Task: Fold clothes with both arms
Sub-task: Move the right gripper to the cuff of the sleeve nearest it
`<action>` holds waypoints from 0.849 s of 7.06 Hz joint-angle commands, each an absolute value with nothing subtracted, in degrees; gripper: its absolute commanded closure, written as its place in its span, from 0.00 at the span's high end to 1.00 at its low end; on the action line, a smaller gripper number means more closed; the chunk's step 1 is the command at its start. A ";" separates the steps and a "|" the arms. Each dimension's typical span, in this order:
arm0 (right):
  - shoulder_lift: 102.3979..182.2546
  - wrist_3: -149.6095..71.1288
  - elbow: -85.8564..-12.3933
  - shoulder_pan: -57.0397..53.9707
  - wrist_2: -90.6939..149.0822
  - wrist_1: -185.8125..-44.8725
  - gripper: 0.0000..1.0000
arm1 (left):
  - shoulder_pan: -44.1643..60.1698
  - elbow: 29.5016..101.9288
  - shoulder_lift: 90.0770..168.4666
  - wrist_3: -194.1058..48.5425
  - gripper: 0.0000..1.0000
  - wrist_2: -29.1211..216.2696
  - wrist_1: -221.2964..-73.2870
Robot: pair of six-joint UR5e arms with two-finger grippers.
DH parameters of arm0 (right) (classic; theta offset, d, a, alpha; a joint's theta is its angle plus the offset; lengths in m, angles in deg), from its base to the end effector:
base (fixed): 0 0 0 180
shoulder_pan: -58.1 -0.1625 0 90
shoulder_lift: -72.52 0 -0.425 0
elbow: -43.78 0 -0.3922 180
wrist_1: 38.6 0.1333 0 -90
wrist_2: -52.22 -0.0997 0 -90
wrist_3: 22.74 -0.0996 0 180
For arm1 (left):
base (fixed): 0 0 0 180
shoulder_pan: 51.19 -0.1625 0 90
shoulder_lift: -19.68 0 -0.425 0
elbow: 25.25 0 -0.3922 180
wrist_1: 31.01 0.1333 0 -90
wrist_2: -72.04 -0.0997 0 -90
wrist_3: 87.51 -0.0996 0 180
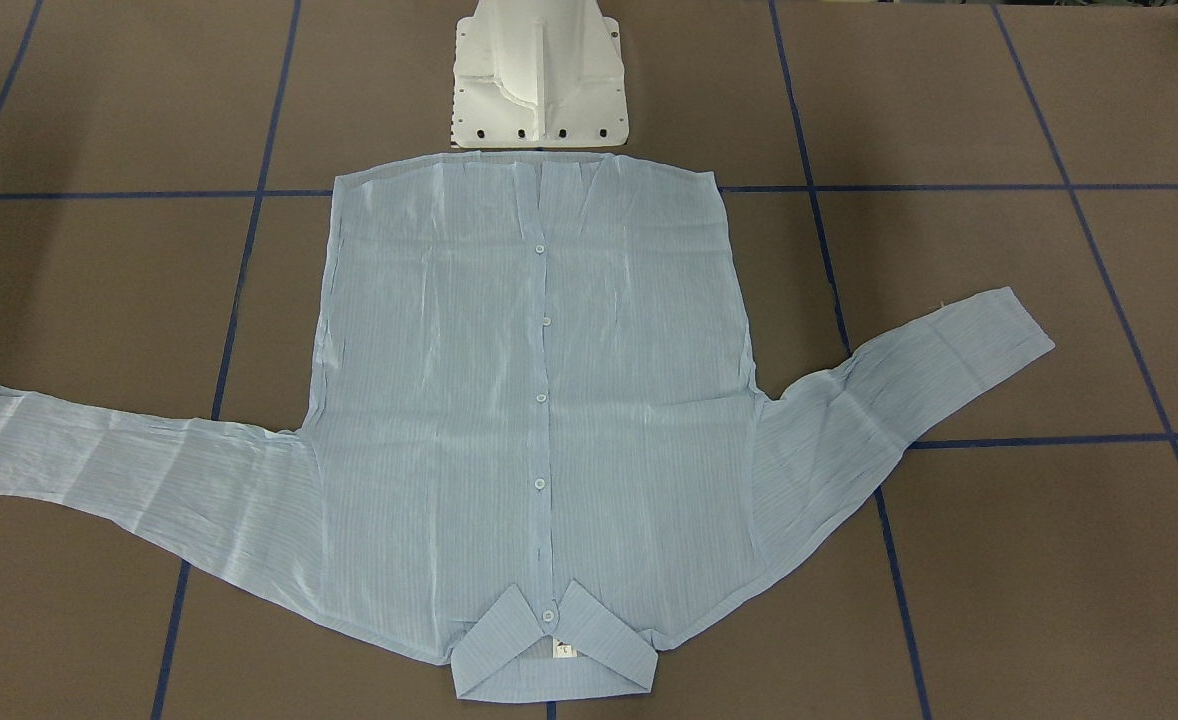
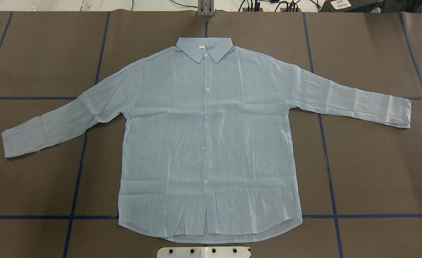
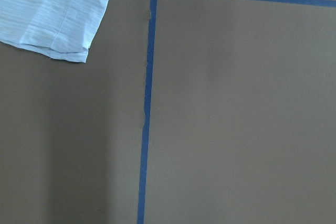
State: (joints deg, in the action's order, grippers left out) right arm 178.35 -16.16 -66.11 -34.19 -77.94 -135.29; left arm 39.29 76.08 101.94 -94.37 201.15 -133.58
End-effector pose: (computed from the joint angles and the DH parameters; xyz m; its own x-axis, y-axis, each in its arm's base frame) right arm 0.0838 -0.3683 0.6242 0.7620 -0.0547 0.6453 0.0477 0.9985 0.0282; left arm -0.0743 -0.4509 0.6056 0.7728 0.2826 -0.5683 -0.0849 0.9334 0.3487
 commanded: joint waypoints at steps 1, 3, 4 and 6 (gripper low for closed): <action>178.25 -16.50 -66.08 -34.10 -78.12 -131.27 1.00 | 39.16 76.00 101.94 -94.45 1.00 201.07 -139.17; 177.73 -16.76 -65.73 -33.92 -78.13 -113.51 1.00 | 38.46 76.96 103.25 -93.93 1.00 200.98 -146.17; 177.20 -16.94 -64.16 -34.01 -78.04 -104.43 1.00 | 38.37 76.09 104.13 -93.84 1.00 200.45 -156.24; 173.43 -21.75 -57.41 -33.92 -81.53 -102.23 1.00 | 38.37 70.85 108.93 -90.70 1.00 201.15 -163.99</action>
